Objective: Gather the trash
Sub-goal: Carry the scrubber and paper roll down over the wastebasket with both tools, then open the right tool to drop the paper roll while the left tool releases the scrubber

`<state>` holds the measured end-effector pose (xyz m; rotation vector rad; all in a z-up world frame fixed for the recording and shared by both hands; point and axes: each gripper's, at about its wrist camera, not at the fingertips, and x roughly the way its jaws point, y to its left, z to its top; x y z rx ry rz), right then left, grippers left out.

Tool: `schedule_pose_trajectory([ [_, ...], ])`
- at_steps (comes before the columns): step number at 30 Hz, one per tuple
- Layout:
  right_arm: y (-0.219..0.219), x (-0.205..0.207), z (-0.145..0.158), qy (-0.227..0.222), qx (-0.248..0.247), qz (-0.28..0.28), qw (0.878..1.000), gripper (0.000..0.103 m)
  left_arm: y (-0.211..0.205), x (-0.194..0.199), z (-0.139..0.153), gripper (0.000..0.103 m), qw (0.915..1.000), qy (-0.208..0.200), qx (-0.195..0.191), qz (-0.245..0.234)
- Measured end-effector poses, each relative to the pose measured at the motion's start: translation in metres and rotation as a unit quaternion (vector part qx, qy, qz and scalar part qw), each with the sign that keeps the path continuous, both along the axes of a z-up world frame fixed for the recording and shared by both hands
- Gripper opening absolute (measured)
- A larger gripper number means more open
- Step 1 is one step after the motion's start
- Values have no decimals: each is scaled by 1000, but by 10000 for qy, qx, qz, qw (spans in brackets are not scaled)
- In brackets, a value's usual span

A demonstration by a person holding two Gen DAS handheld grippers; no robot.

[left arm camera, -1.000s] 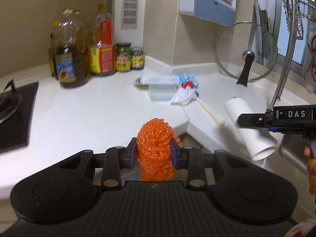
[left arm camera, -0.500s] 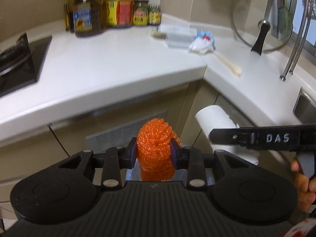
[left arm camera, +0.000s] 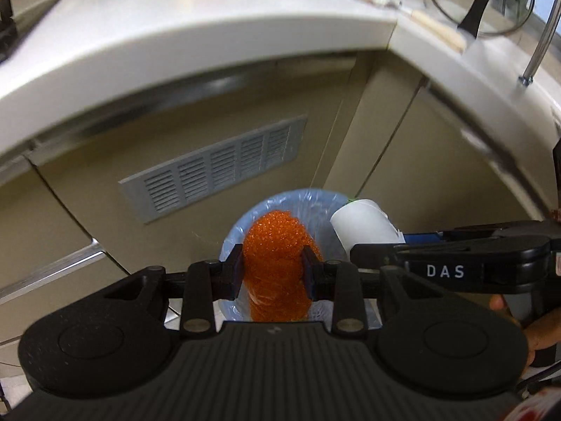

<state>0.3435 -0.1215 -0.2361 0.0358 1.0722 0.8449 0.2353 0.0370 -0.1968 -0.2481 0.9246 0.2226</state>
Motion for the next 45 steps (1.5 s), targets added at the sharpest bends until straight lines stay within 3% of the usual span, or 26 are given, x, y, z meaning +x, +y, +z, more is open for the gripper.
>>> schedule_pose_trajectory([
  [9, 14, 15, -45, 217, -185, -226, 9993, 44, 13, 22, -43, 30, 9995, 216, -160, -150],
  [18, 27, 32, -66, 586, -365, -415, 9968, 46, 16, 36, -62, 30, 9986, 381, -241, -284],
  [24, 24, 36, -68, 645, -393, -514, 9958, 51, 15, 48, -68, 30, 9978, 464, -269, -393],
  [38, 17, 39, -61, 566, -475, -706, 9948, 52, 9, 62, -75, 31, 9963, 551, -283, -591],
  [42, 12, 39, -57, 527, -456, -786, 9945, 52, 2, 64, -79, 39, 9951, 592, -325, -717],
  [45, 7, 38, -56, 521, -428, -825, 9943, 52, -3, 63, -80, 53, 9945, 655, -309, -763],
])
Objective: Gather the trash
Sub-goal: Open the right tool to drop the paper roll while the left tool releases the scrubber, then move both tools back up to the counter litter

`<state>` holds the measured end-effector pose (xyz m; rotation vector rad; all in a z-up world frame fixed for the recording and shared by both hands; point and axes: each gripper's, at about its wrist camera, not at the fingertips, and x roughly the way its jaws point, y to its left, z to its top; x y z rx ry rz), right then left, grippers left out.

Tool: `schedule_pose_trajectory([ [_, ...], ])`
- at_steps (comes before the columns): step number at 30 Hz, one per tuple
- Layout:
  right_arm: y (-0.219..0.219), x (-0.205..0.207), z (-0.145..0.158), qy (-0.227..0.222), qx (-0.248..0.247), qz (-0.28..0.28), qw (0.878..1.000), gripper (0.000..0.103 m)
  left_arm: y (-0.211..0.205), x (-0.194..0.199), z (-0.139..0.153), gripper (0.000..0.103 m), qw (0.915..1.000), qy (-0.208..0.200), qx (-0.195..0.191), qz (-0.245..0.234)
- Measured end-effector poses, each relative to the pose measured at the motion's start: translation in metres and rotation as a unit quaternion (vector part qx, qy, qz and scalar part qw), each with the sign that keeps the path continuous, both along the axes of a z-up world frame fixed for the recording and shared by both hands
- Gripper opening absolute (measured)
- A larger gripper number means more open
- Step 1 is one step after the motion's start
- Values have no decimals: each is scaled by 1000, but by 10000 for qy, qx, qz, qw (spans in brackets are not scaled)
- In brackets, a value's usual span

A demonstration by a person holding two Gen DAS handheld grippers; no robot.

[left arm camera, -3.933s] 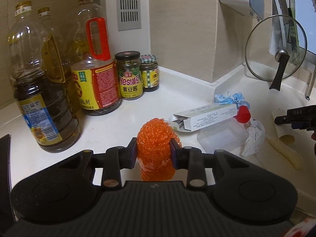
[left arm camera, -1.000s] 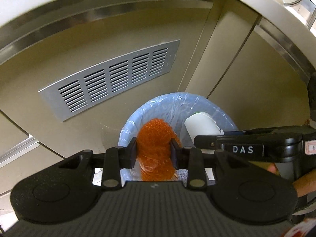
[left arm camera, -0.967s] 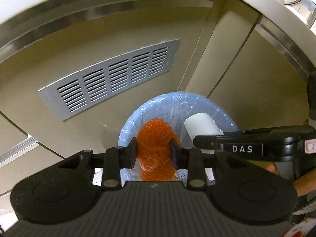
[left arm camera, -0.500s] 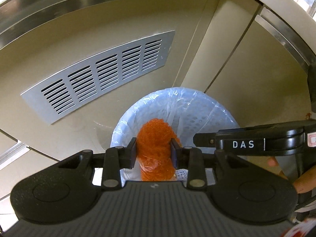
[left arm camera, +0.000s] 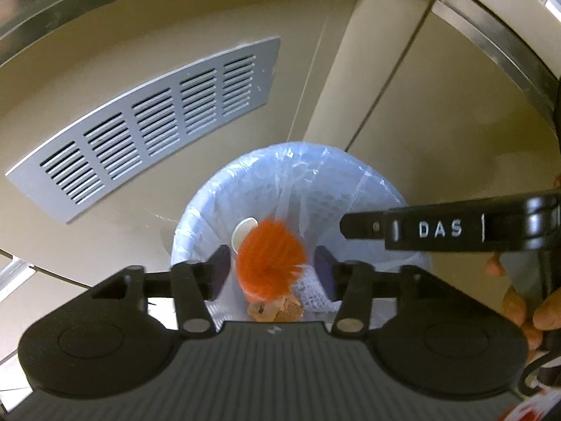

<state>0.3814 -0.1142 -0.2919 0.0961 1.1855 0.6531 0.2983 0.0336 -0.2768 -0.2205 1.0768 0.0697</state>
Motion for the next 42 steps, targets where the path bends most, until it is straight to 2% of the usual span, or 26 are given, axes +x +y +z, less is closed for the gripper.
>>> schedule_pose_trajectory([
  [12, -14, -12, 6, -12, 32, 19, 10000, 52, -6, -11, 4, 54, 9998, 50, 78, 151],
  [21, -22, -25, 29, -148, 162, 175, 9996, 52, -10, -30, 26, 54, 9986, -45, 136, 509],
  [32, -32, -51, 79, -419, 545, 584, 9959, 52, -17, -73, 83, 54, 9925, -327, 278, 1142],
  [42, -70, -61, 142, -1001, 959, 678, 9880, 52, -32, -94, 156, 54, 9836, -1010, 578, 1378],
])
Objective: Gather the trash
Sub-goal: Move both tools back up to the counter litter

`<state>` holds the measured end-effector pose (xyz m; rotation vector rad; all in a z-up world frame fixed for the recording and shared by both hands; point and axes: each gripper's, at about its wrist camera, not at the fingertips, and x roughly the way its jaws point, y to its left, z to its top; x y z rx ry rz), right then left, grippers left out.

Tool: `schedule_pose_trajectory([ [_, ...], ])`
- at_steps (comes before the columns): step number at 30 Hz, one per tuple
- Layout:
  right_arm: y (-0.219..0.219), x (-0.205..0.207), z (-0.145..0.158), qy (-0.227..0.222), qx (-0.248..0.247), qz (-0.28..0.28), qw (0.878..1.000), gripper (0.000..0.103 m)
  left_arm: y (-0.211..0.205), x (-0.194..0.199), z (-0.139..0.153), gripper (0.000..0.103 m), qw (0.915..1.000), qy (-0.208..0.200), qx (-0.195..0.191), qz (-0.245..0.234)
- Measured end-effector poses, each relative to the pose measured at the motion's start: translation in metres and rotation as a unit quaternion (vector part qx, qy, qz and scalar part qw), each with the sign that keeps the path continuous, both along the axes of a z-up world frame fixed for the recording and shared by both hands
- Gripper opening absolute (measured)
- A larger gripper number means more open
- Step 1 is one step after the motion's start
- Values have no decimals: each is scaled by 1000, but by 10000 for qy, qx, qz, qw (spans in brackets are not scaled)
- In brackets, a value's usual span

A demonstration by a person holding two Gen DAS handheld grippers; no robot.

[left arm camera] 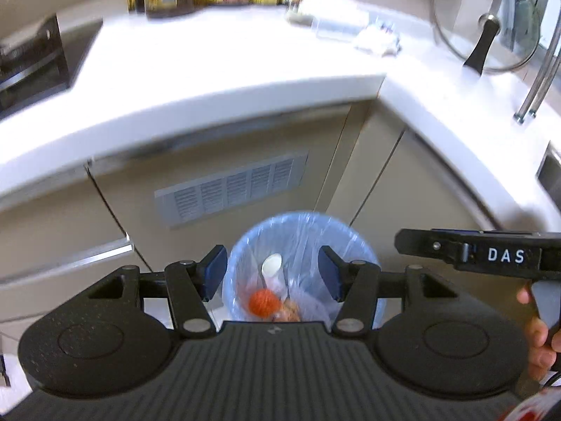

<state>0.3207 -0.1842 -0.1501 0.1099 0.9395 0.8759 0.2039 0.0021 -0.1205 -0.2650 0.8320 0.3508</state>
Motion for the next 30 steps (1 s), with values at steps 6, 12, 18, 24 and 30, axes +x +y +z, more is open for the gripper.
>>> schedule_pose_trajectory([
  [6, -25, 5, 33, -370, 184, -192, 9990, 52, -14, 7, 40, 54, 9986, -423, 262, -168],
  [12, -48, 24, 58, -674, 311, -617, 9953, 52, -24, 31, 65, 53, 9952, -723, 477, -456],
  [18, -61, 53, 74, -928, 335, -979, 9903, 52, -33, 69, 77, 53, 9909, -920, 556, -813],
  [24, -62, 85, 81, -1100, 261, -1233, 9859, 52, -31, 111, 81, 53, 9856, -1073, 635, -1138],
  [30, -46, 116, 82, -1240, 144, -1334, 9832, 52, -16, 150, 81, 53, 9824, -1125, 656, -1342],
])
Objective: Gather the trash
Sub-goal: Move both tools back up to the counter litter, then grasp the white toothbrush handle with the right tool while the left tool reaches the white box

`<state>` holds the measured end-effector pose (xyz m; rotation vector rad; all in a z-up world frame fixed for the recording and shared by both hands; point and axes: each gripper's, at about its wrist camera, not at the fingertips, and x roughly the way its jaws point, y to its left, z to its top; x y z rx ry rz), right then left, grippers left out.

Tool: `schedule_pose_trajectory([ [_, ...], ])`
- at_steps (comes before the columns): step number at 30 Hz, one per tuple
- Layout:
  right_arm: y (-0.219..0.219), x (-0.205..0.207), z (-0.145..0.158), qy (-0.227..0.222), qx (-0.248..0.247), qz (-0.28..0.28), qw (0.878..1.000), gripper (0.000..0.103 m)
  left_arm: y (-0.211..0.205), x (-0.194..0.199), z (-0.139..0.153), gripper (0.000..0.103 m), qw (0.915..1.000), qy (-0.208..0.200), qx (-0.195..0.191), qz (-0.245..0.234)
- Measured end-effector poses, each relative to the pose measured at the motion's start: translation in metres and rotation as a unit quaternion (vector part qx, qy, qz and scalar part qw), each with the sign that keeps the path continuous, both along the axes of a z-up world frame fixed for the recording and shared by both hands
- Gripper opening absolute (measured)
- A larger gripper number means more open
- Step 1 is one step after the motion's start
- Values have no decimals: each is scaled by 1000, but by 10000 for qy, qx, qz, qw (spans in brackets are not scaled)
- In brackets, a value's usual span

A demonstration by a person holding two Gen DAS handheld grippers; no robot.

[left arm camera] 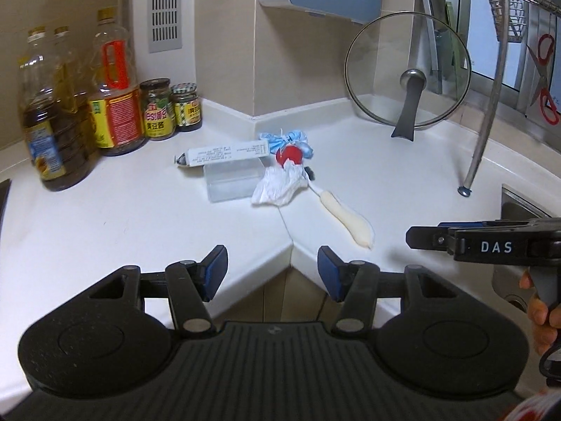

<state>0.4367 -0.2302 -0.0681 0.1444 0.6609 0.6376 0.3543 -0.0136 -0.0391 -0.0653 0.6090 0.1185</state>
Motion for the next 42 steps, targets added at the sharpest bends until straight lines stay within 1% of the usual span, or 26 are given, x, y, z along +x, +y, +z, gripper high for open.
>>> schedule_pose_trajectory([
  [7, 34, 47, -11, -44, -282, -46, 9996, 52, 21, 40, -5, 53, 9998, 23, 118, -140],
  [11, 54, 69, -18, -114, -492, -59, 9987, 52, 33, 55, -10, 53, 9997, 67, 153, -177],
  [18, 87, 95, -31, -182, -805, 12, 9966, 51, 55, 72, -20, 53, 9996, 154, 151, -184],
  [21, 97, 101, -34, -221, -926, 57, 9954, 50, 66, 78, -23, 53, 9995, 169, 212, -173],
  [23, 101, 103, -35, -254, -1035, 64, 9943, 47, 73, 82, -24, 53, 9992, 169, 314, -167],
  [24, 103, 105, -36, -260, -1076, 69, 9938, 44, 76, 85, -25, 53, 9989, 163, 395, -167],
  [26, 104, 107, -39, -251, -1153, 69, 9930, 42, 82, 90, -26, 53, 9979, 162, 592, -184],
  [28, 105, 109, -41, -215, -1206, 64, 9924, 39, 88, 96, -27, 53, 9965, 164, 787, -209],
  [31, 106, 109, -42, -303, -1295, 84, 9911, 35, 97, 106, -30, 53, 9940, 173, 1051, -246],
  [34, 109, 110, -41, -345, -1350, 145, 9901, 29, 104, 114, -34, 53, 9910, 215, 1292, -272],
  [35, 111, 110, -41, -351, -1367, 164, 9899, 22, 106, 116, -36, 53, 9903, 229, 1342, -283],
  [39, 116, 109, -40, -442, -1535, 160, 9870, 21, 110, 122, -40, 53, 9894, 251, 1393, -318],
  [42, 112, 105, -38, -451, -1421, 99, 9888, 21, 112, 124, -43, 53, 9890, 252, 1412, -349],
])
